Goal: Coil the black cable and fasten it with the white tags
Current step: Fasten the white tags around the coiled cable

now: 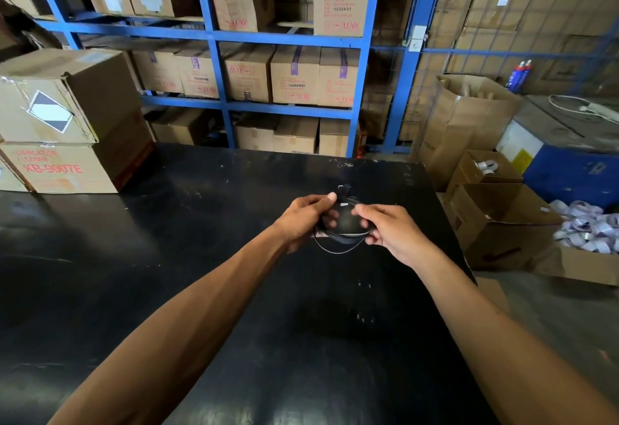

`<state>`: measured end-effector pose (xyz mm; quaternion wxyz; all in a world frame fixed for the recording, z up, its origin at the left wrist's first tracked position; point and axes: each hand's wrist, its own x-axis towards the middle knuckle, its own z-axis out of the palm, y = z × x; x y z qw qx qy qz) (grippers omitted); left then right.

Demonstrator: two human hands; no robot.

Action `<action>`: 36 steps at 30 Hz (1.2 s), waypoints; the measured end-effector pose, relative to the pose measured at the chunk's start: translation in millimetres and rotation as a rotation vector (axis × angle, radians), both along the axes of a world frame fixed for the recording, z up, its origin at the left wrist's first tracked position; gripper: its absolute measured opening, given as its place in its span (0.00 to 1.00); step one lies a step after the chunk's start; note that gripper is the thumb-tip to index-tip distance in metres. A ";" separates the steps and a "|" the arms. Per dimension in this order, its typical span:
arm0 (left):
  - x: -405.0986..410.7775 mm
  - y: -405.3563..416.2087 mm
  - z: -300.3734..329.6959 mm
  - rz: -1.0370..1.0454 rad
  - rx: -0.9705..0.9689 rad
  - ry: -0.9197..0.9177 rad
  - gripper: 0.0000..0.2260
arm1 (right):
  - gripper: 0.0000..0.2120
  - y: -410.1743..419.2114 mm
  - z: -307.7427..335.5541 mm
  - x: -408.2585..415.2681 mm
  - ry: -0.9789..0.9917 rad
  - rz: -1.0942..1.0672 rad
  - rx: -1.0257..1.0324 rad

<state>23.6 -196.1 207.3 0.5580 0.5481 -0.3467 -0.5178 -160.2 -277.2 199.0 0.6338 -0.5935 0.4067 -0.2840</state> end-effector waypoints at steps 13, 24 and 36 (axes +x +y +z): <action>2.3 -19.1 7.9 0.395 0.141 0.130 0.18 | 0.34 18.6 -0.7 -5.2 0.435 0.359 -1.097; 2.2 -5.0 23.4 0.086 0.363 -0.593 0.20 | 0.16 24.4 7.5 5.5 0.444 0.177 -1.004; -0.8 -5.5 5.0 0.061 -0.069 -0.620 0.11 | 0.14 -3.9 24.5 2.8 0.401 -0.185 -0.380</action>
